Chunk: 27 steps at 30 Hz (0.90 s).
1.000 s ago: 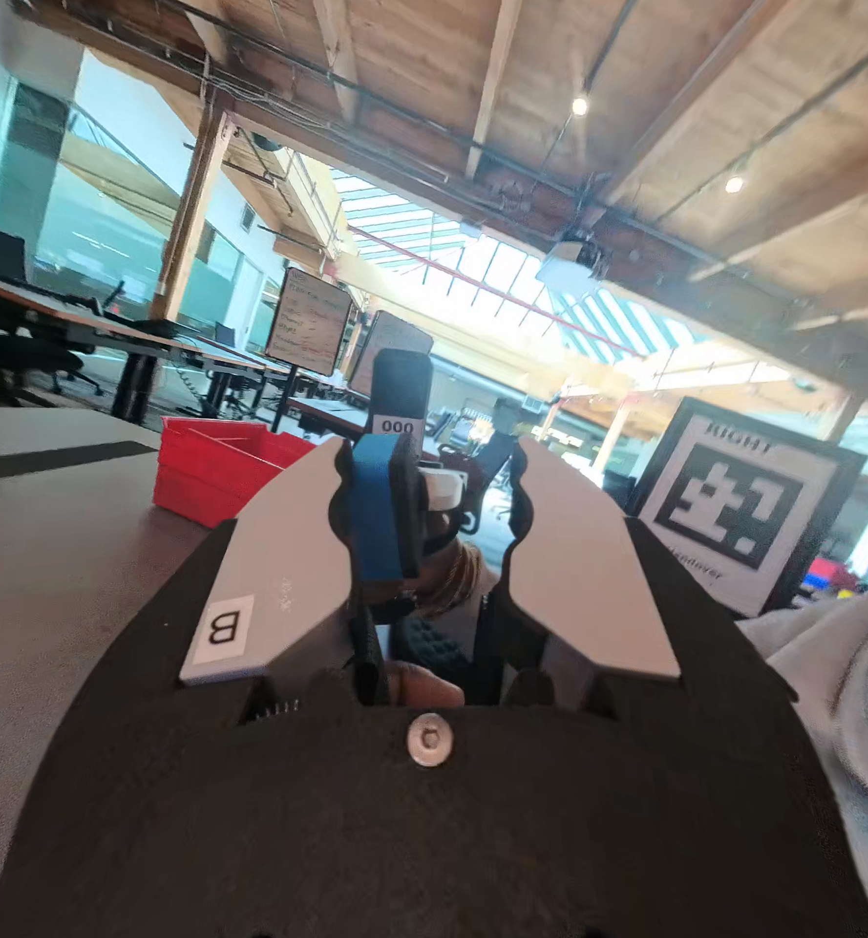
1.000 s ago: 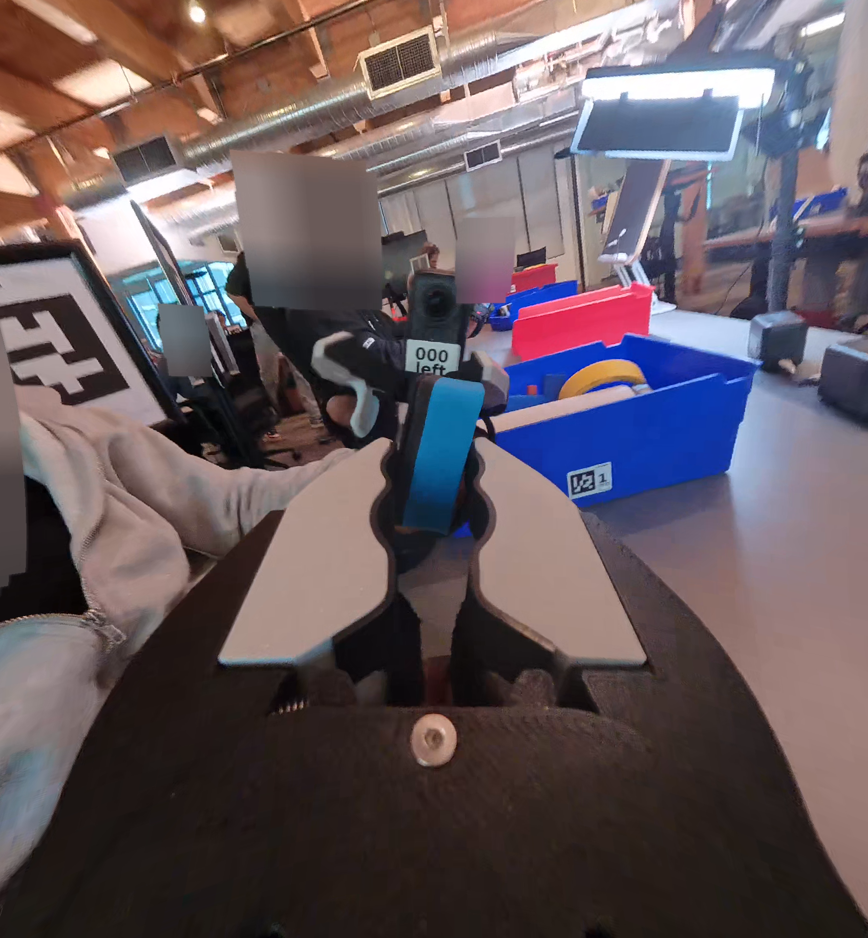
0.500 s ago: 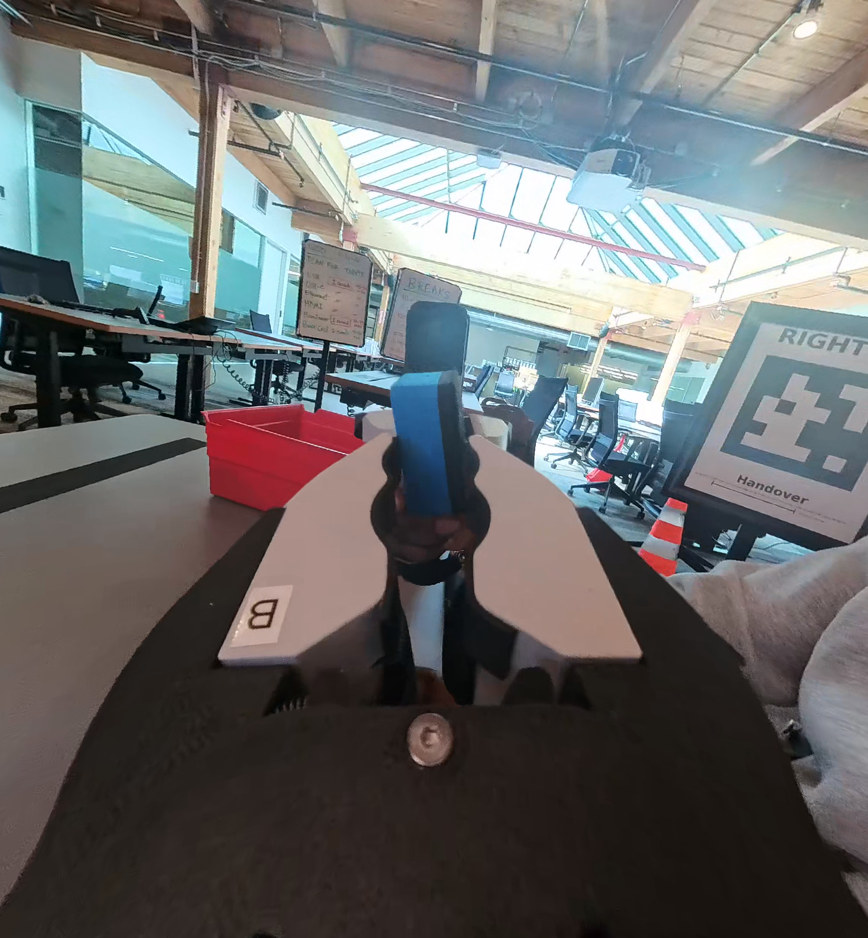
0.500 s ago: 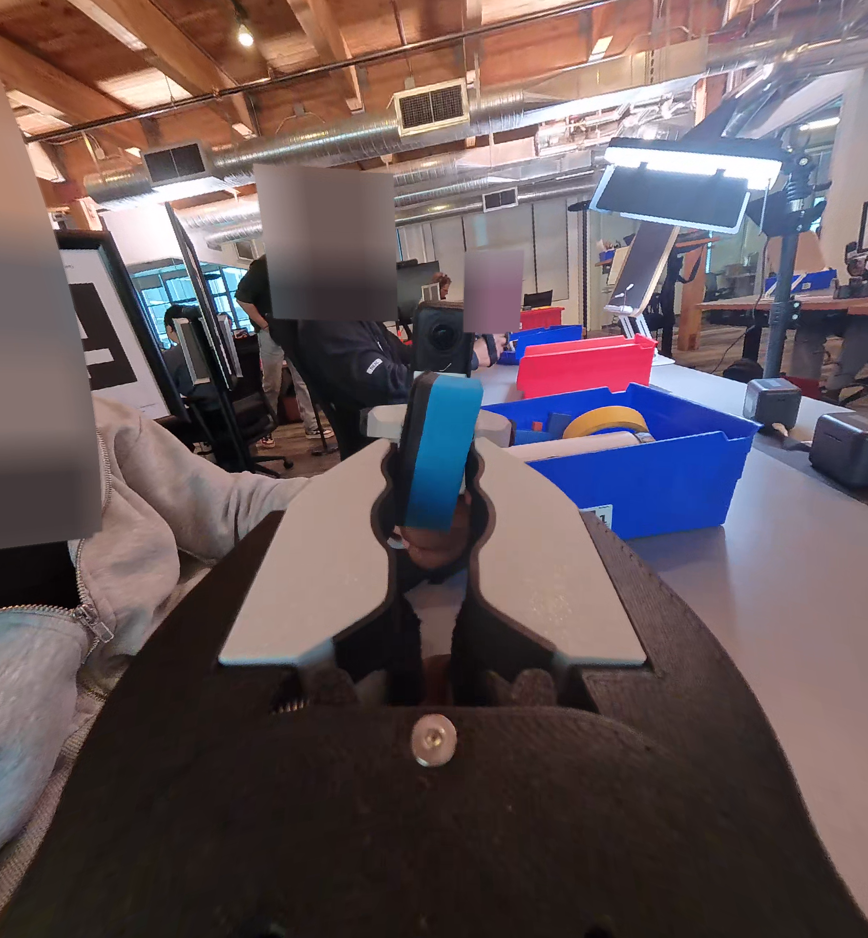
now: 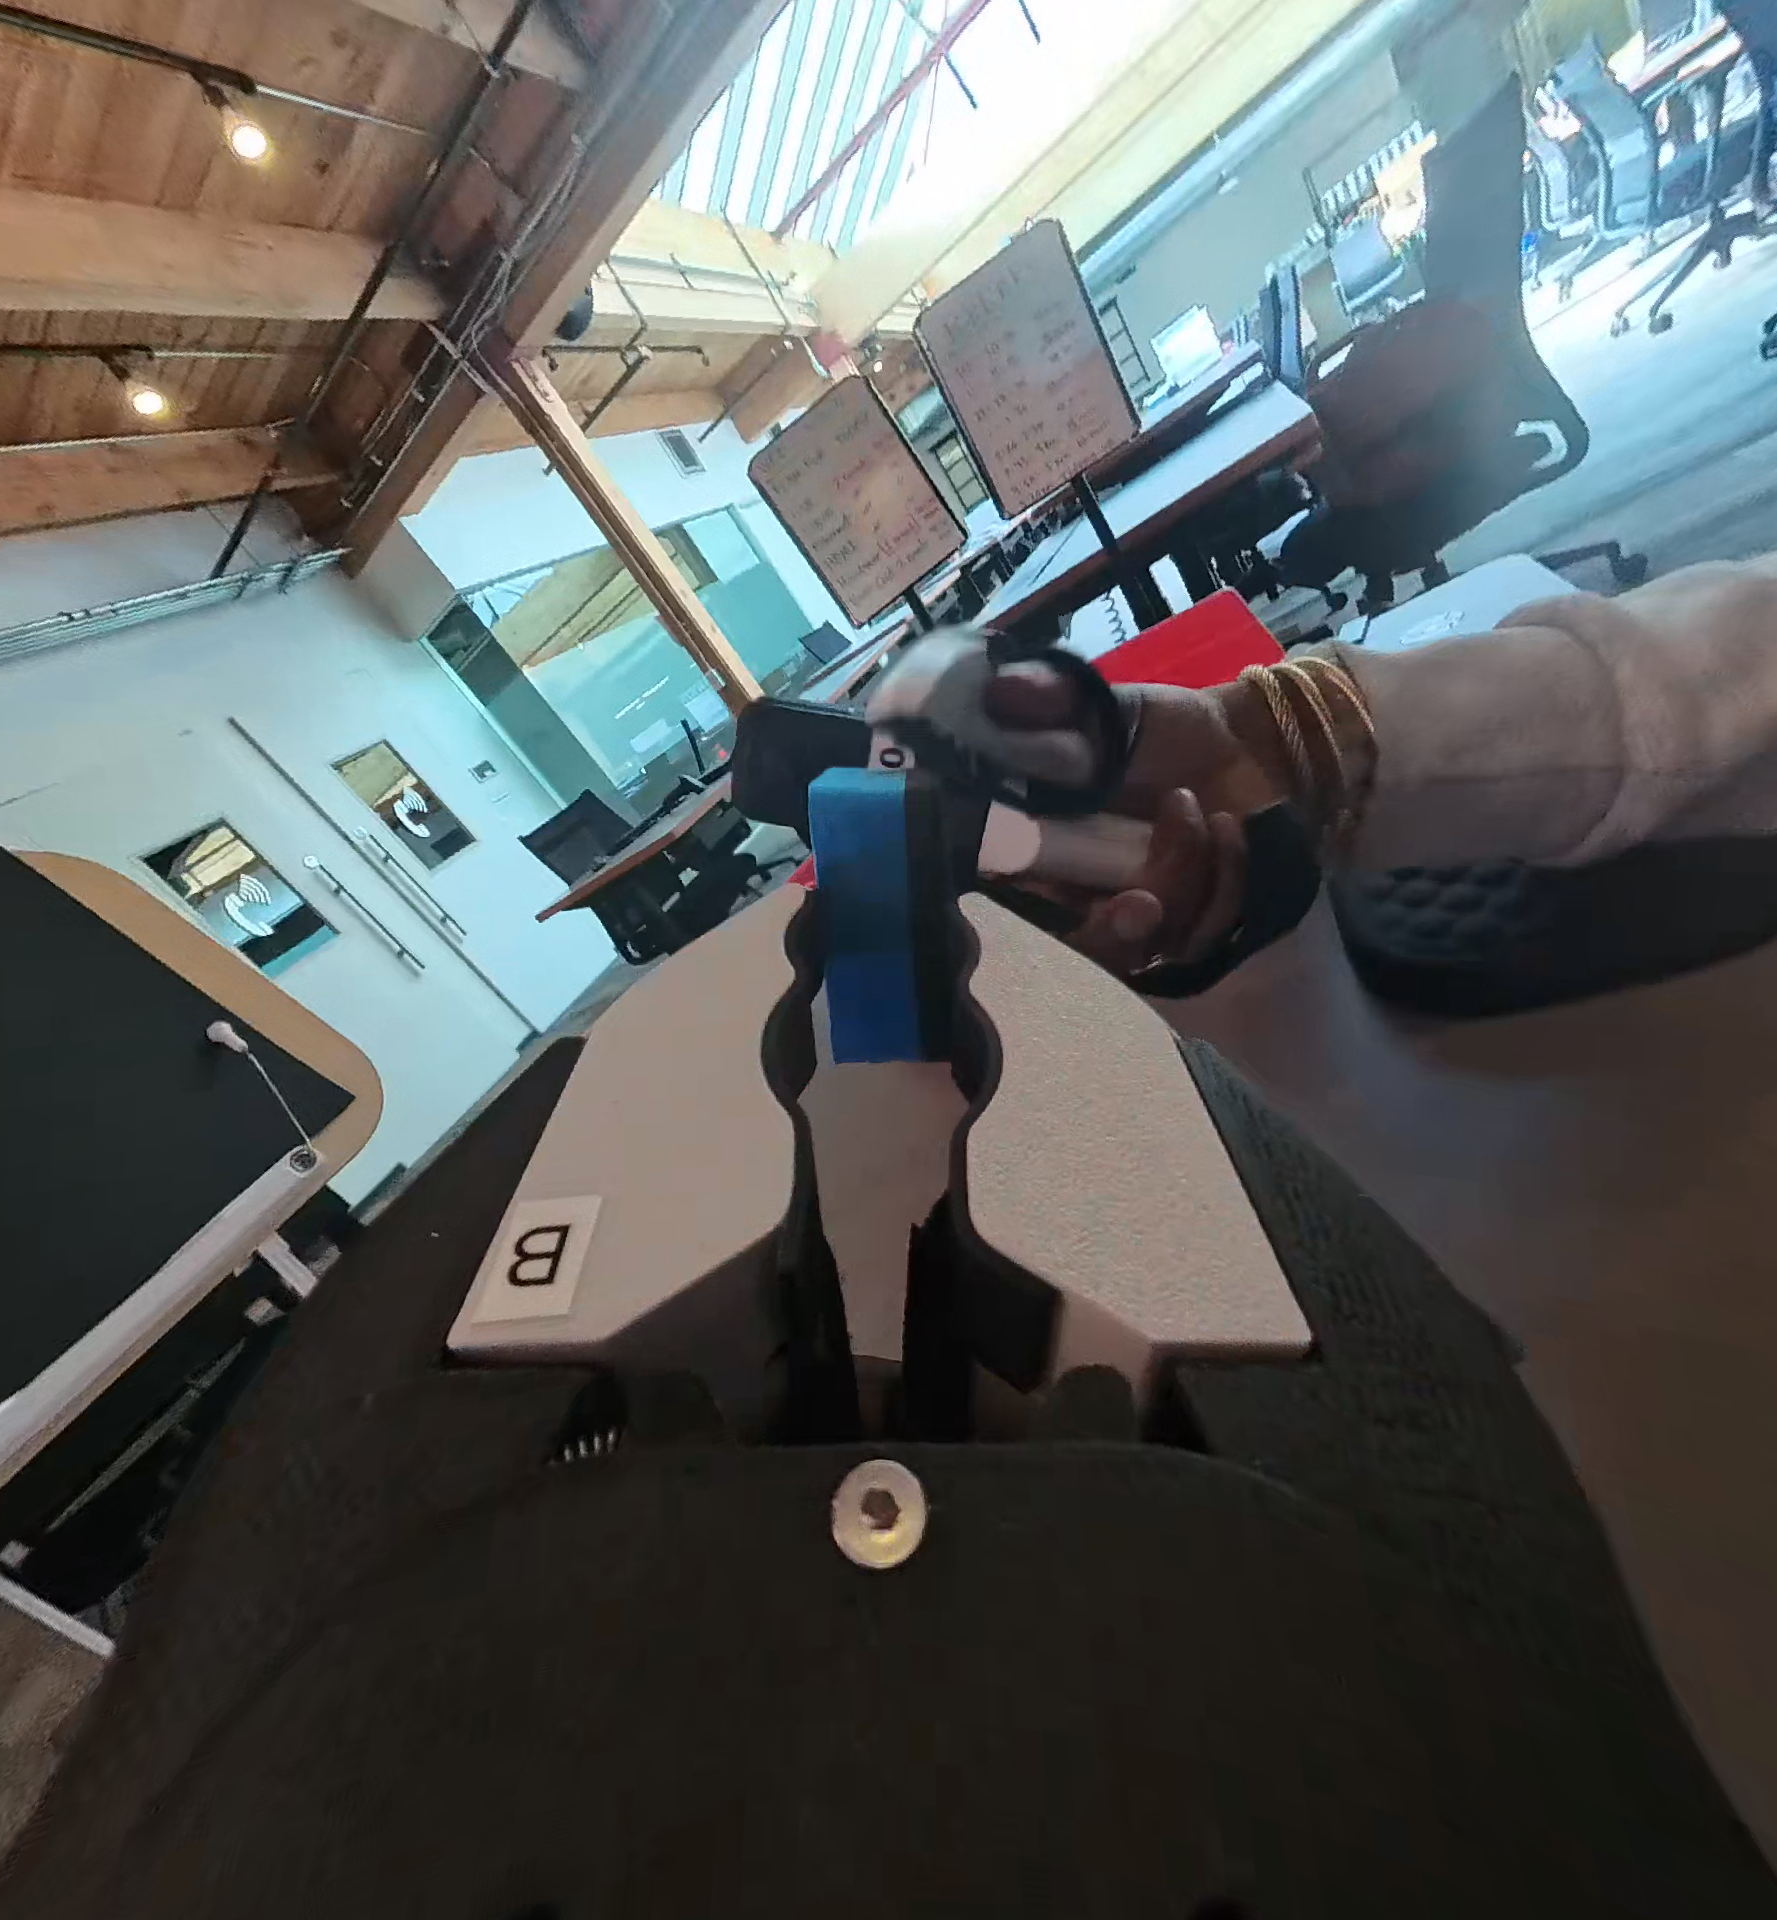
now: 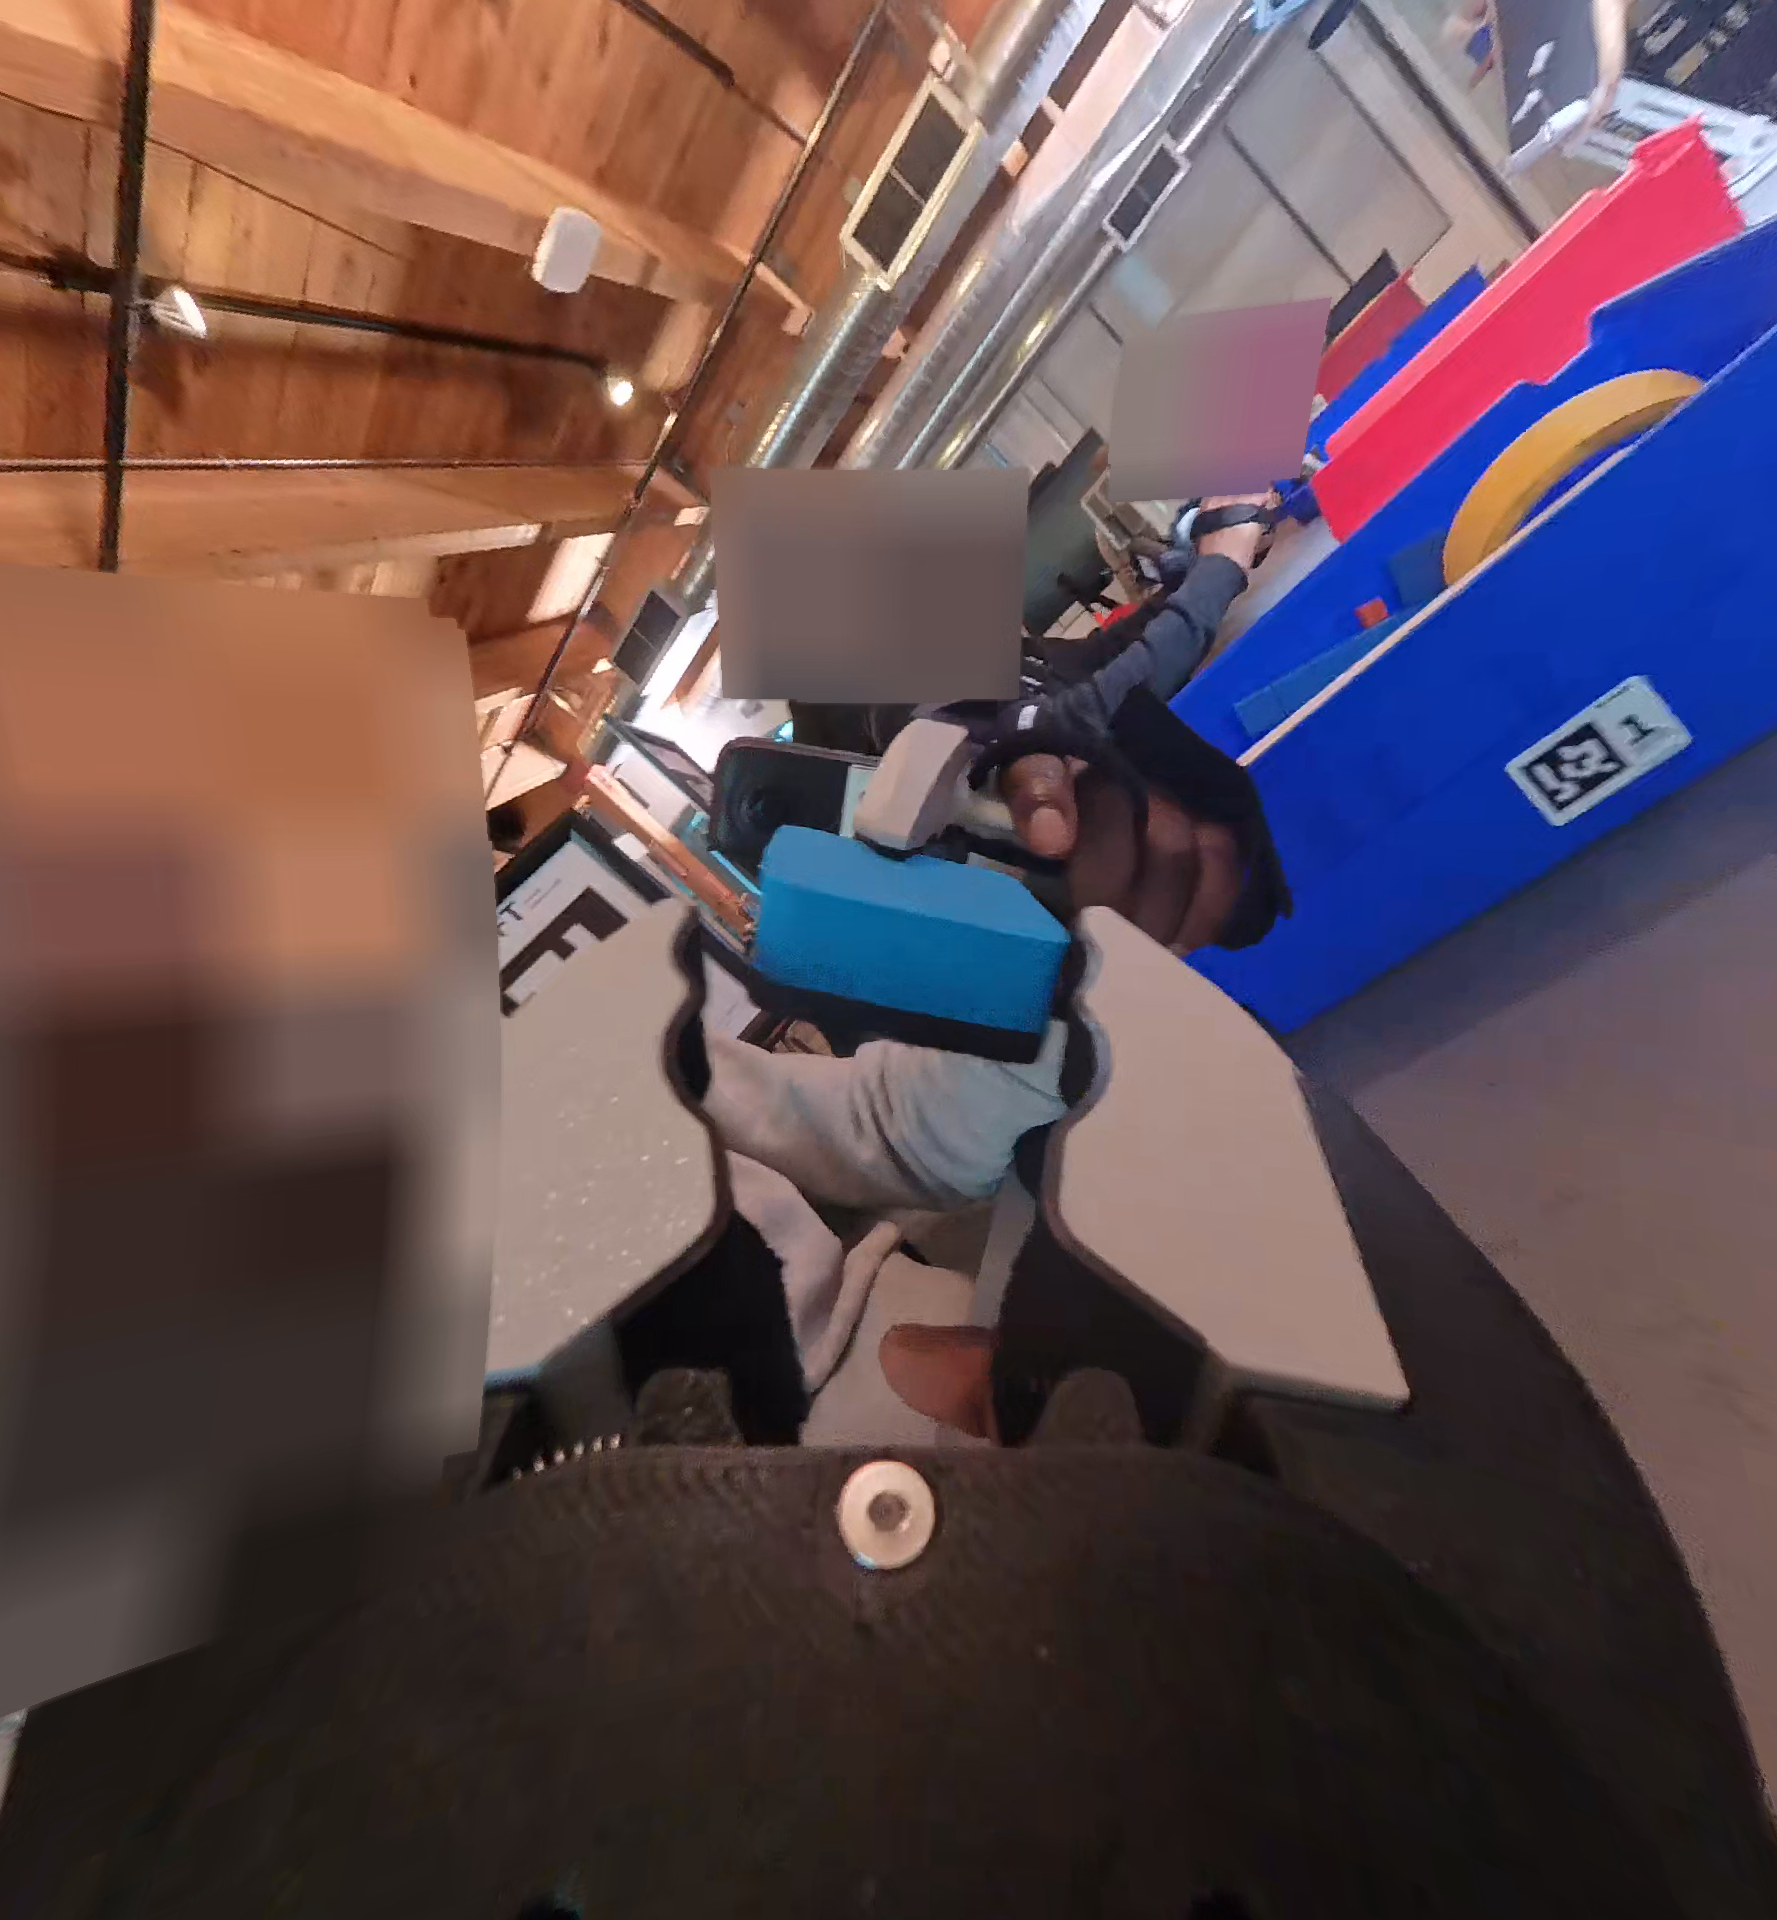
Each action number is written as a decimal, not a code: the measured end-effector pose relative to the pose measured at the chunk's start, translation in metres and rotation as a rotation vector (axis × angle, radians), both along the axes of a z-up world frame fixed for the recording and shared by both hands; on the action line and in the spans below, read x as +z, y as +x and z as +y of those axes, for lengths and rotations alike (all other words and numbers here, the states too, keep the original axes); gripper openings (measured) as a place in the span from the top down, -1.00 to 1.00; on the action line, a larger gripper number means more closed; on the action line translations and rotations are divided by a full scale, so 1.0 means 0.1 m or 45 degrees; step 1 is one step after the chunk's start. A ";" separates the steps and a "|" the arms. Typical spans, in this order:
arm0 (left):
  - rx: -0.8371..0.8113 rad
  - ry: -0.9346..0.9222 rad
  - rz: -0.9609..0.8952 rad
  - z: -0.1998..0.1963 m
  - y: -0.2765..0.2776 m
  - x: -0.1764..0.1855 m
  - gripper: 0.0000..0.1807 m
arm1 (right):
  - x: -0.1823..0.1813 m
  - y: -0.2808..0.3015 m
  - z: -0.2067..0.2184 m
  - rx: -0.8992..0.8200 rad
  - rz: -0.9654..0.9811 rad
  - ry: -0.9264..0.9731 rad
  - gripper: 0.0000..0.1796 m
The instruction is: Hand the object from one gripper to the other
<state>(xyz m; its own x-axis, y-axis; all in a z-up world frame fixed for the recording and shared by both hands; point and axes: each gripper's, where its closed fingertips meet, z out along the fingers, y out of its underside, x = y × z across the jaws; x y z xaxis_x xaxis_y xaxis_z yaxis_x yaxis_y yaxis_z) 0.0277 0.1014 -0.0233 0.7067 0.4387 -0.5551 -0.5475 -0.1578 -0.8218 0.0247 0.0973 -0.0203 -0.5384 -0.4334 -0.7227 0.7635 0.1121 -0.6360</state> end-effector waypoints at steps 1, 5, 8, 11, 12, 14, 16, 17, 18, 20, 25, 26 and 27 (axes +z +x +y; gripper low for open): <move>-0.006 0.007 -0.003 0.00 0.00 0.01 0.76 | -0.01 -0.01 0.00 -0.016 0.008 0.008 0.36; 0.000 0.046 -0.070 -0.01 -0.02 0.00 0.75 | -0.03 -0.03 0.00 -0.025 0.014 0.014 0.37; -0.066 0.249 -0.351 0.00 -0.06 0.05 0.41 | 0.07 -0.08 0.02 -0.150 0.200 -0.077 0.37; -0.268 0.483 -0.779 0.02 -0.05 0.11 0.15 | 0.18 -0.06 0.06 -0.362 0.613 -0.158 0.37; -0.342 0.541 -0.893 0.02 -0.03 0.13 0.12 | 0.20 -0.05 0.07 -0.428 0.752 -0.168 0.37; -0.445 0.600 -1.001 0.02 0.00 0.17 0.12 | 0.23 -0.01 0.07 -0.510 0.947 -0.195 0.37; -0.435 0.591 -0.964 0.02 0.01 0.17 0.18 | 0.26 0.02 0.07 -0.532 1.002 -0.225 0.37; -0.415 0.582 -0.918 0.02 0.01 0.17 0.19 | 0.26 0.02 0.07 -0.530 1.000 -0.229 0.37; -0.398 0.573 -0.874 0.01 0.02 0.18 0.21 | 0.25 0.03 0.07 -0.519 0.994 -0.226 0.37; -0.377 0.548 -0.827 0.02 0.03 0.18 0.24 | 0.23 0.04 0.06 -0.499 0.988 -0.219 0.37; -0.408 0.546 -0.800 0.03 0.07 0.18 0.42 | 0.19 0.08 0.02 -0.474 1.032 -0.193 0.37; -0.405 0.542 -0.797 0.02 0.07 0.18 0.43 | 0.19 0.08 0.01 -0.476 1.034 -0.193 0.37; -0.400 0.532 -0.798 0.02 0.07 0.18 0.43 | 0.19 0.08 0.01 -0.475 1.032 -0.192 0.37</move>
<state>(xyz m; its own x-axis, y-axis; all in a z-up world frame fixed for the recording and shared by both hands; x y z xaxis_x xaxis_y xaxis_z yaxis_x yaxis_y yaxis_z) 0.0345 0.1037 -0.0049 0.9561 0.2518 0.1497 0.0656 0.3142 -0.9471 0.0331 0.0987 -0.0016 -0.9821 -0.1879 -0.0106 0.0453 -0.1812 -0.9824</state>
